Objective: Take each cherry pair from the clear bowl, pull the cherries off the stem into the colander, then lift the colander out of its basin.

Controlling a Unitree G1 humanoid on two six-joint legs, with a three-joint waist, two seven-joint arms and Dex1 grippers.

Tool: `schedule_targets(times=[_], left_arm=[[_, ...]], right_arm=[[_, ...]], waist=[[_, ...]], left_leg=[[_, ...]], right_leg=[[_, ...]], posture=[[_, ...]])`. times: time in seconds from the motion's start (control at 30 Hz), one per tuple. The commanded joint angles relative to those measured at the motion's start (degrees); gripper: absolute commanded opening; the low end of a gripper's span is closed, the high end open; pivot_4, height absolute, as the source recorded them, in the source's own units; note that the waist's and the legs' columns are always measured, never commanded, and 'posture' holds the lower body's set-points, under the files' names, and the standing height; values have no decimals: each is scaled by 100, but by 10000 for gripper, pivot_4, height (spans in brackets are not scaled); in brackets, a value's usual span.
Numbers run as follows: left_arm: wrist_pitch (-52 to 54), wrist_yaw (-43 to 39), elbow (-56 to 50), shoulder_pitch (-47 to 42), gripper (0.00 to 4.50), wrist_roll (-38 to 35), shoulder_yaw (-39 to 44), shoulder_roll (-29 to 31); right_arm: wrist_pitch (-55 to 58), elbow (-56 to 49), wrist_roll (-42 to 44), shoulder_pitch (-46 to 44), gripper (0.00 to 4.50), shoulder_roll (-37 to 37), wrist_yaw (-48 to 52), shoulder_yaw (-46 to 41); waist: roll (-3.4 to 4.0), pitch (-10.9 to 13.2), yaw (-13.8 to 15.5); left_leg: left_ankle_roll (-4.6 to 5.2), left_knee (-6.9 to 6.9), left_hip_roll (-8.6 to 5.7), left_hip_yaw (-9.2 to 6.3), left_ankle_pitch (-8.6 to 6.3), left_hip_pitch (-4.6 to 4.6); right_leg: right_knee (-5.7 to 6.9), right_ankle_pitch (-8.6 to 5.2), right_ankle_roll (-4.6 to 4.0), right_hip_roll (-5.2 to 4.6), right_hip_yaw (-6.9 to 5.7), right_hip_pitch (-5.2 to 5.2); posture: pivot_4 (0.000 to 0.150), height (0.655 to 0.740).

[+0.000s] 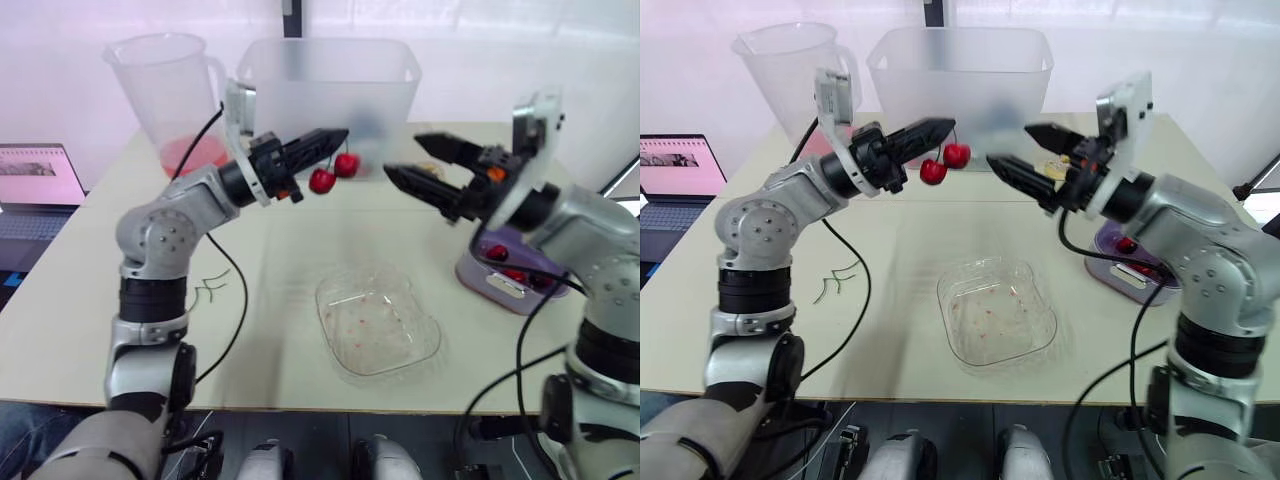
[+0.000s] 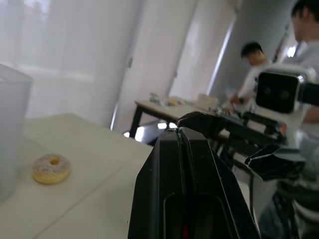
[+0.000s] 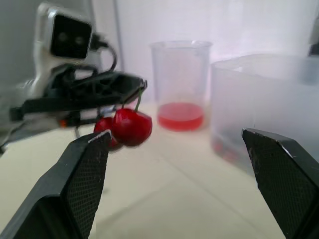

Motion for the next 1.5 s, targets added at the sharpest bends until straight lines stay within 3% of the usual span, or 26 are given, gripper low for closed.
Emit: schedule_targets(times=[0.03,0.23,0.53,0.67,0.77,0.97,1.13,1.5], left_arm=[[259,-915,-112,-31,0,-199,-171,354],[422,-1644,-41,-52,0,-146,-441,542],[542,-1795,-126,-95,0,-118,-489,470],[531,-1806,-126,-97,0,-90,-491,471],[500,-1791,-114,-98,0,-58,-489,466],[448,-1795,-97,-97,0,30,-505,465],[427,-1800,-109,-79,0,60,-503,450],[431,-1856,-110,-60,0,101,-511,481]], right_arm=[[656,180,1360,-116,44659,-135,144,-253],[907,316,2872,111,44659,252,-731,101],[603,244,3071,185,44659,639,-1726,729],[459,283,3232,187,32525,693,-1966,813],[382,290,3351,175,17416,688,-2078,877],[318,326,3467,157,17416,632,-2217,1003],[268,306,3494,220,6615,611,-2265,1048],[747,-159,3782,770,6615,-250,-1717,1285]], waist=[[0,0,-6],[0,0,21],[0,0,27],[0,0,25],[0,0,28],[0,0,25],[0,0,26],[0,0,31]], left_leg=[[0,1,1,0,0,2],[0,2,5,-3,0,1],[1,5,-2,-3,0,-2],[1,5,-1,-3,0,-2],[1,5,-1,-3,-1,-2],[3,5,-1,-3,-1,-2],[3,5,-1,-3,-2,-2],[9,5,-1,-2,-5,-2]], right_leg=[[1,0,0,0,0,0],[-1,0,0,1,2,2],[-1,0,0,-8,2,2],[0,0,0,-6,2,2],[0,0,0,-6,2,2],[-1,0,0,-5,2,2],[-1,0,0,-5,3,2],[-3,0,0,-5,3,2]], posture=[[1500,6886],[1500,6886],[1500,6886],[1500,6886],[1500,6886],[1500,6886],[1500,6886],[1500,6886]])
